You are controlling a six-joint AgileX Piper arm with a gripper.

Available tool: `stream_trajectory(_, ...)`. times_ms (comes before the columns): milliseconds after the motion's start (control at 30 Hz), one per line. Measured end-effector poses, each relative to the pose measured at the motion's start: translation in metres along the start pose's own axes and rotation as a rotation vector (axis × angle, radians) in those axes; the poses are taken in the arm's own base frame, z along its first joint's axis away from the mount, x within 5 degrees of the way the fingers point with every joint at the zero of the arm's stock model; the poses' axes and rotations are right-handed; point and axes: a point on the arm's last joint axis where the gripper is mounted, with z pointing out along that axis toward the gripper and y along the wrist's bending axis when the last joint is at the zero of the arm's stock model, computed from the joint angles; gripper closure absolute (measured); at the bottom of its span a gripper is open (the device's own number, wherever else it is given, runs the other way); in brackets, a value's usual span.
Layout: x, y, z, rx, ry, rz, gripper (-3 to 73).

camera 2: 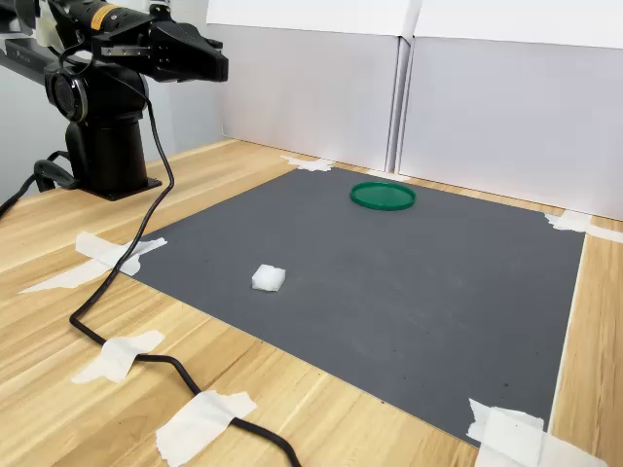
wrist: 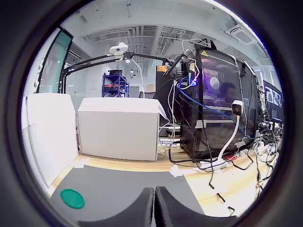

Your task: Grasp a white terminal and put it on the green lid.

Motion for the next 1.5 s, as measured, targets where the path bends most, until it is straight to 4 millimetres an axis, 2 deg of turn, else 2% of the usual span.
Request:
stream_trajectory(533,-0.0018,0.0024,0.0,-0.028,-0.017,0.201,71.1)
stream_trajectory(1500,-0.001,0.0024,0.0,-0.028,-0.008,0.207,71.1)
